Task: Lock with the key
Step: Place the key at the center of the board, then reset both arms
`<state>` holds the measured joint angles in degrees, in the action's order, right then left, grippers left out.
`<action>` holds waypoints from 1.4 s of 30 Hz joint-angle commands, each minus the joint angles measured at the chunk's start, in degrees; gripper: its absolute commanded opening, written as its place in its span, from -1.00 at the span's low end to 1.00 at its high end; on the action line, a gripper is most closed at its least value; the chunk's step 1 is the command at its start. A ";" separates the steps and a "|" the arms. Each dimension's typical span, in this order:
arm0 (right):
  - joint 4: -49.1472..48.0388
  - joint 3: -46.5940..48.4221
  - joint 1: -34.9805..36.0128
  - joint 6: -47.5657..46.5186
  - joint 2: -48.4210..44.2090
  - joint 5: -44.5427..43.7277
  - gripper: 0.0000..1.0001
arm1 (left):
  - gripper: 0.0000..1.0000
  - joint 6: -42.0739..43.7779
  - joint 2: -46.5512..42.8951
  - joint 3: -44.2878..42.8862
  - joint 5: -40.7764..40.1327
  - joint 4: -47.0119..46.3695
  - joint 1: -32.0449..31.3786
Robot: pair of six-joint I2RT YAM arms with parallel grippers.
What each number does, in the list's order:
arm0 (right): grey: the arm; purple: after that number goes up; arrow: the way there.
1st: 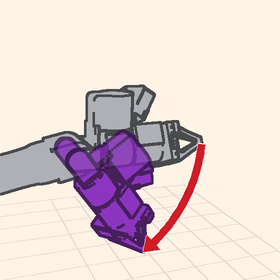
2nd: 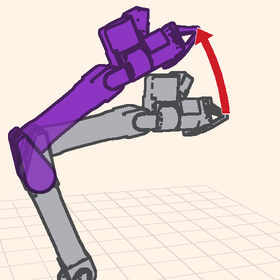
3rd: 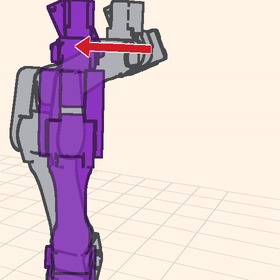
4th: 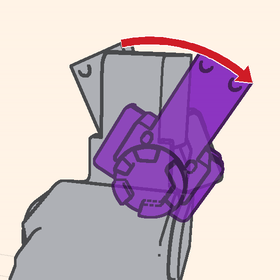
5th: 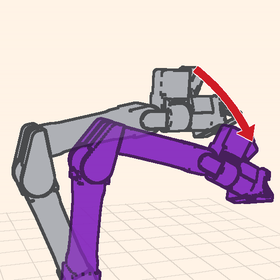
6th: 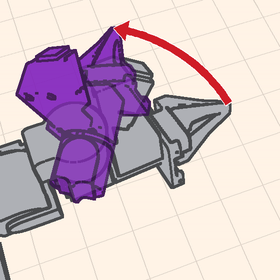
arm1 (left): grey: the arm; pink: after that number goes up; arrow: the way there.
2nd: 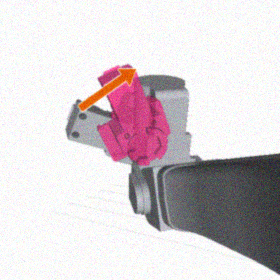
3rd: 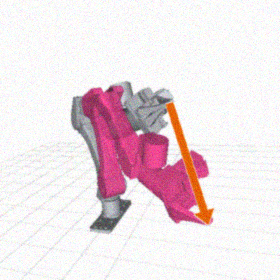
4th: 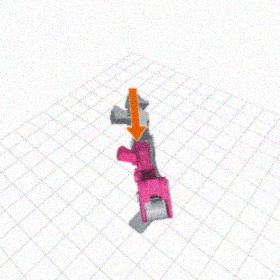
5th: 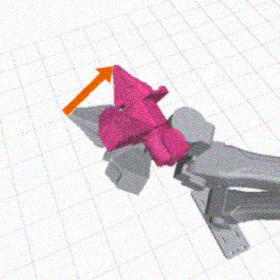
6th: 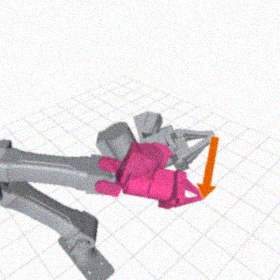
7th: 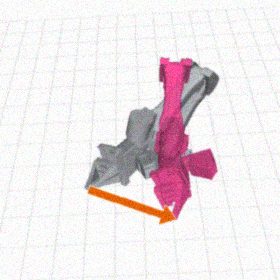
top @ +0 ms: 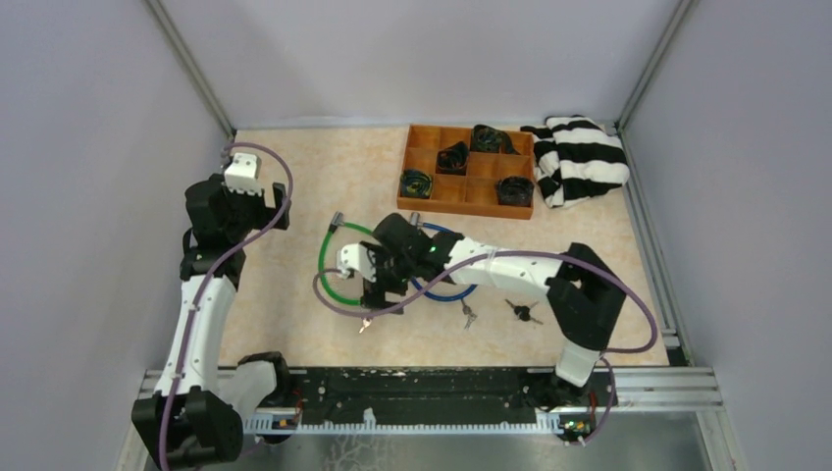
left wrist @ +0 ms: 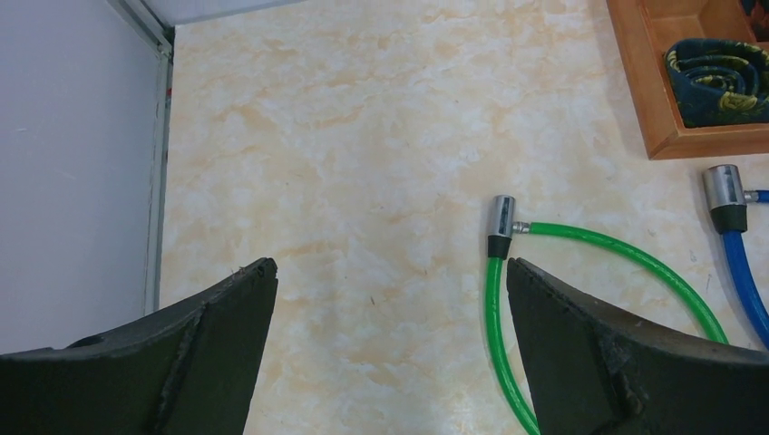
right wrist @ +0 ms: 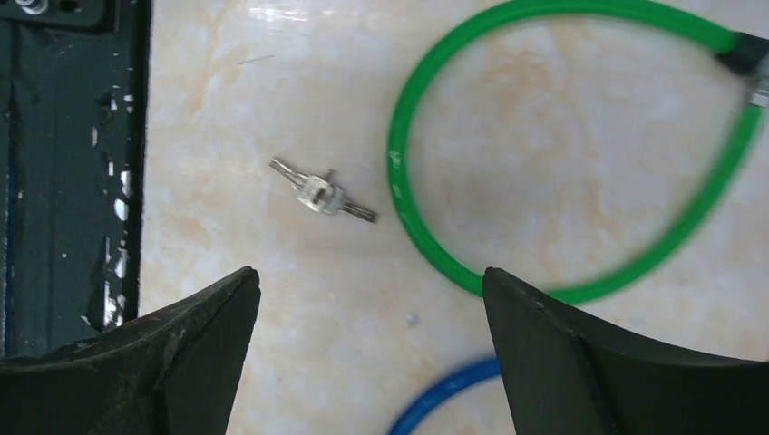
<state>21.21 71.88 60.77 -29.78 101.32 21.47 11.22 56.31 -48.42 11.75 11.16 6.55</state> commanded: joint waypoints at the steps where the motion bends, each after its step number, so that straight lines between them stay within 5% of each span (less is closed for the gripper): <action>1: -0.19 -0.15 -6.53 0.14 -9.50 -2.17 0.85 | 1.00 1.19 -1.59 1.53 -0.19 -3.17 0.42; 9: 0.46 -2.87 -23.37 7.22 -21.49 -8.84 0.93 | 1.00 4.51 -0.94 3.96 -2.20 -5.60 0.45; 15: -3.53 -8.53 -32.63 8.47 -29.85 -20.98 0.98 | 1.00 4.16 -1.45 5.32 5.60 -5.59 0.41; 25: 3.70 -10.25 -47.76 12.97 -33.69 -23.68 0.98 | 1.00 3.29 -0.08 1.02 15.55 -2.84 0.54; 42: -0.35 -9.46 -51.59 17.36 -34.69 -18.19 0.98 | 1.00 0.94 -2.93 3.43 18.36 -12.44 0.36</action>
<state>25.61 61.14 9.47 -15.25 69.12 0.16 11.77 56.38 -46.76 26.98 3.84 6.74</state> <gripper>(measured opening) 0.987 0.998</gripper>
